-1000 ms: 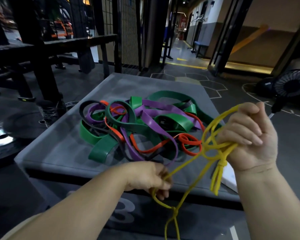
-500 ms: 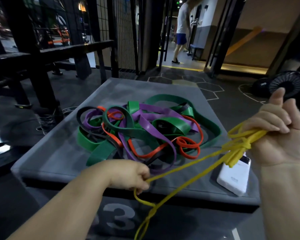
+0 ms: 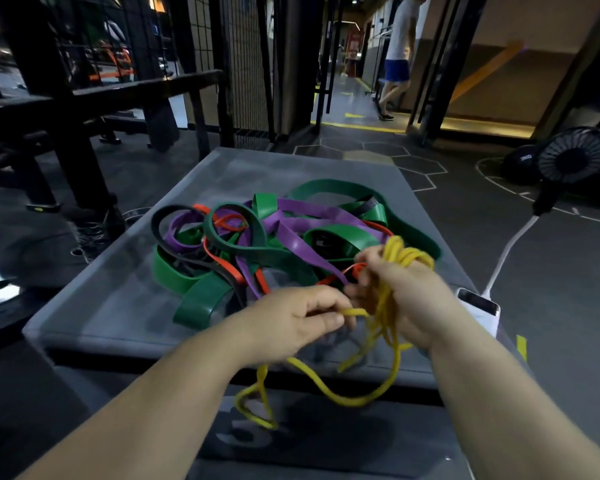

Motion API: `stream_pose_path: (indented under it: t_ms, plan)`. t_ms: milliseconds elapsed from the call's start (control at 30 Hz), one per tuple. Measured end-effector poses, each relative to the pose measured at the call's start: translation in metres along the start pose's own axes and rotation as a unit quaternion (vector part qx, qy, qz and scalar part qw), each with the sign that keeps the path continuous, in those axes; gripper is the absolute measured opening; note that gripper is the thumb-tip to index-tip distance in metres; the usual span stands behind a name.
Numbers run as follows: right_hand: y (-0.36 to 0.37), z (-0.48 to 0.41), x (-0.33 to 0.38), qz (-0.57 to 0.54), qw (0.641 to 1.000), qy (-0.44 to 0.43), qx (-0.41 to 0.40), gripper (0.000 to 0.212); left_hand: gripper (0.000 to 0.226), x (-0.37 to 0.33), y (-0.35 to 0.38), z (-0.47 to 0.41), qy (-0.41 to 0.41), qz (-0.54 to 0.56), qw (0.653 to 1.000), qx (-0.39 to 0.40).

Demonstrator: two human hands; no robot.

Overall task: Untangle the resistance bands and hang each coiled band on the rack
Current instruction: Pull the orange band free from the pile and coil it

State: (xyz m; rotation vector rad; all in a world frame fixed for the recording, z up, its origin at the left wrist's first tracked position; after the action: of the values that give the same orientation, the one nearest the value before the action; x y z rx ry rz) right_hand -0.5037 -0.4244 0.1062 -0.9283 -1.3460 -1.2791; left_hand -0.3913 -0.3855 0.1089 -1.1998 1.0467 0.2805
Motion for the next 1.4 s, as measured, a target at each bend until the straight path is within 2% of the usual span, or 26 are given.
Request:
stream_pose_path:
  t_ms: [133,167,200,267,300,367,433,533,633,767,900,967,1067,1133,1233,1300,1400]
  plan:
    - [0.03,0.008,-0.022,0.103,0.991,0.028,0.083,0.037,0.007,-0.005,-0.022,-0.001,0.039,0.06,0.992,-0.108]
    - [0.033,0.009,-0.024,0.106,0.989,0.037,0.096,0.04,0.014,-0.001,-0.028,-0.001,0.03,0.079,0.989,-0.118]
    - [0.035,0.01,-0.026,0.101,0.988,0.048,0.106,0.041,0.022,0.003,-0.031,0.0,0.017,0.103,0.989,-0.107]
    - [0.036,0.013,-0.026,0.079,0.987,0.072,0.123,0.04,0.033,0.016,-0.025,0.001,-0.026,0.117,0.992,-0.029]
    - [0.036,0.014,-0.024,0.068,0.987,0.075,0.128,0.039,0.031,0.023,-0.019,0.003,-0.052,0.093,0.994,0.019]
    - [0.031,0.013,-0.019,0.053,0.989,0.07,0.117,0.038,0.013,0.04,-0.011,0.011,-0.099,0.029,0.991,0.088]
    - [0.022,0.011,-0.013,0.036,0.993,0.062,0.092,0.037,0.007,0.048,-0.009,0.014,-0.119,0.006,0.987,0.109]
    - [0.014,0.009,-0.006,0.007,0.995,0.057,0.078,0.037,0.011,0.039,-0.025,0.008,-0.084,0.035,0.995,0.031]
    - [0.019,0.013,-0.008,0.021,0.991,0.066,0.113,0.038,0.014,0.011,-0.046,0.008,-0.005,0.102,0.992,-0.073]
    - [0.045,0.026,-0.025,0.009,0.966,0.12,0.229,0.059,0.015,-0.019,-0.048,0.011,0.072,0.064,0.988,-0.119]
    - [0.066,0.038,-0.032,-0.056,0.932,0.14,0.329,0.076,0.004,-0.022,-0.039,0.009,0.081,0.068,0.988,-0.117]
    - [0.072,0.042,-0.033,-0.082,0.919,0.141,0.359,0.069,0.007,-0.018,-0.037,0.007,0.075,0.08,0.986,-0.129]
    - [0.075,0.047,-0.037,-0.105,0.902,0.166,0.385,0.047,0.017,-0.012,-0.045,0.007,0.076,0.062,0.977,-0.188]
    - [0.08,0.054,-0.037,-0.159,0.866,0.202,0.429,0.038,0.024,-0.003,-0.048,0.005,0.065,0.066,0.975,-0.202]
    - [0.083,0.06,-0.022,-0.245,0.825,0.205,0.466,0.036,0.027,0.012,-0.042,-0.001,0.031,0.102,0.983,-0.147]
    - [0.081,0.063,-0.009,-0.28,0.813,0.185,0.476,0.032,0.026,0.016,-0.033,-0.003,0.013,0.106,0.989,-0.105]
    - [0.079,0.065,0.004,-0.3,0.806,0.15,0.488,0.026,0.021,0.014,-0.027,-0.002,-0.001,0.113,0.99,-0.086]
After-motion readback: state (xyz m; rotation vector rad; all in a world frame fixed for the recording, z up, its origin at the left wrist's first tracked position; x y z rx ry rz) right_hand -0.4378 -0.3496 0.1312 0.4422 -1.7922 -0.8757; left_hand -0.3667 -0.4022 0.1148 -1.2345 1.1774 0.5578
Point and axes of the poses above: each hand's wrist, its own z-axis away from the middle knuckle, its own y-axis out of the palm, x = y × z, the point moved 10 cm from there along -z, towards the middle knuckle, and after that the axes turned 1 degree about -y, right-handed, at the moved point
